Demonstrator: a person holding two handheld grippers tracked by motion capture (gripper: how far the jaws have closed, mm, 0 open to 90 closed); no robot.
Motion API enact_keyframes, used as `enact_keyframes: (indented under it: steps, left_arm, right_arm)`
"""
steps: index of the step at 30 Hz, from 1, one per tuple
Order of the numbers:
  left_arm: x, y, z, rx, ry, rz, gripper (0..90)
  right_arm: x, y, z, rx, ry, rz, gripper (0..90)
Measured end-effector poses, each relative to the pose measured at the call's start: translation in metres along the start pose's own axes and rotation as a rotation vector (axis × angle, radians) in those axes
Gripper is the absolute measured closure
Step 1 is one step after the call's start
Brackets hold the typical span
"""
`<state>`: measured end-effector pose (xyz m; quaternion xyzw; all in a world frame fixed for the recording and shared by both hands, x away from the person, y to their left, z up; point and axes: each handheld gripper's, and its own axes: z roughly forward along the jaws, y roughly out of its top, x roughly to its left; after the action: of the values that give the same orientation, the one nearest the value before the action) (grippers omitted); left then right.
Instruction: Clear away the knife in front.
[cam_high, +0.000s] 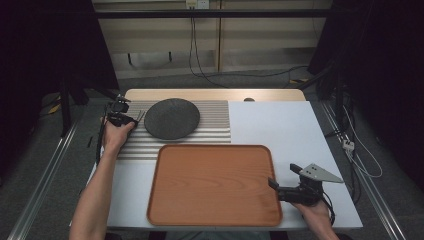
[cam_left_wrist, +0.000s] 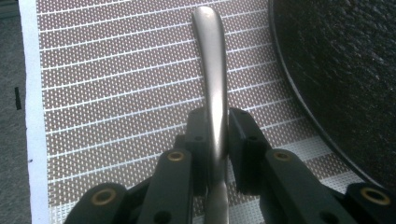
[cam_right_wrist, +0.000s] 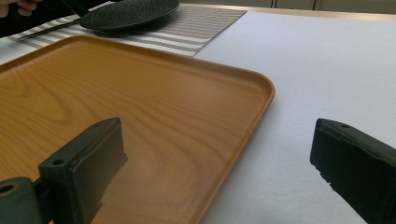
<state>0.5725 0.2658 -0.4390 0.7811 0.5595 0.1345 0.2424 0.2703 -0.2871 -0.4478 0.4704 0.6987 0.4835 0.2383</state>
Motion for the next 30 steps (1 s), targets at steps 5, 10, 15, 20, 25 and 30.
enact_keyframes:
  steps: [5, 10, 15, 20, 25, 30]
  left_arm:
    - [0.0002, 0.0002, 0.0002, 0.004, -0.002, 0.012, 78.7]
    - [0.0007, 0.0034, 0.0006, 0.028, -0.004, 0.0, 78.1]
    - [0.0006, 0.0054, 0.0009, 0.044, -0.005, 0.002, 78.4]
    - [0.0006, 0.007, 0.0, 0.063, -0.009, 0.008, 79.9]
    - [0.0005, 0.0057, -0.0004, 0.053, -0.006, 0.0, 80.0]
    - [-0.0005, 0.006, -0.0013, 0.061, -0.001, 0.004, 80.0]
  right_arm:
    - [-0.0004, -0.0002, -0.0007, 0.0, 0.001, 0.001, 2.7]
    - [0.0006, -0.0003, -0.0008, 0.0, 0.004, 0.002, 2.7]
    - [0.0003, -0.0005, -0.0006, 0.0, 0.003, 0.003, 2.7]
    - [-0.0002, -0.0006, -0.0002, 0.008, 0.001, 0.0, 2.8]
    - [-0.0001, -0.0006, 0.0005, 0.008, 0.002, 0.004, 2.8]
    - [0.0004, 0.0001, 0.002, 0.014, 0.002, -0.003, 2.9]
